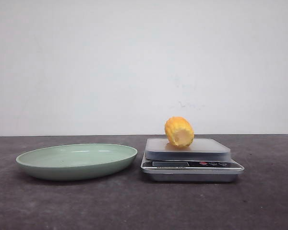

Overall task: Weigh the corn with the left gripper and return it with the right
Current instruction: 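Raise the left gripper away from the scale, then lower the right gripper onto the corn on the scale and close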

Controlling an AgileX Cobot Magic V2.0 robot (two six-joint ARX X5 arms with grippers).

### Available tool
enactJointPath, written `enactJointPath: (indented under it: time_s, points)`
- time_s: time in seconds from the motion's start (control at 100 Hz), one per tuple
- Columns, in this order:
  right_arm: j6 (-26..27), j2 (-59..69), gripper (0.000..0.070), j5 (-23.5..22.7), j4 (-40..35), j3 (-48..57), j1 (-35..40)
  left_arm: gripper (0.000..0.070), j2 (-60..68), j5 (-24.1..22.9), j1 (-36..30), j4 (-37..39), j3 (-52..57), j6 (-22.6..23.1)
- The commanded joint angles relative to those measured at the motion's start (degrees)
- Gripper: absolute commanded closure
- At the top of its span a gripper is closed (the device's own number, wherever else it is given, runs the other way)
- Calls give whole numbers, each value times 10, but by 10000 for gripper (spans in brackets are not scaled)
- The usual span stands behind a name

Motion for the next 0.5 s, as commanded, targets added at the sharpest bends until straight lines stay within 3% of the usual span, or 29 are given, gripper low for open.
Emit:
enactJointPath:
  time_s: [0.0, 0.19, 0.49]
  points:
    - [-4, 20, 243, -2, 13, 12, 15, 265, -11, 0, -5, -20, 6, -40]
    - [6, 100, 243, 7, 59, 12, 79, 266, -73, 21, 19, -20, -7, -55]
    - [17, 265, 243, 96, 144, 12, 184, 266, -121, 54, 65, -20, -59, -55]
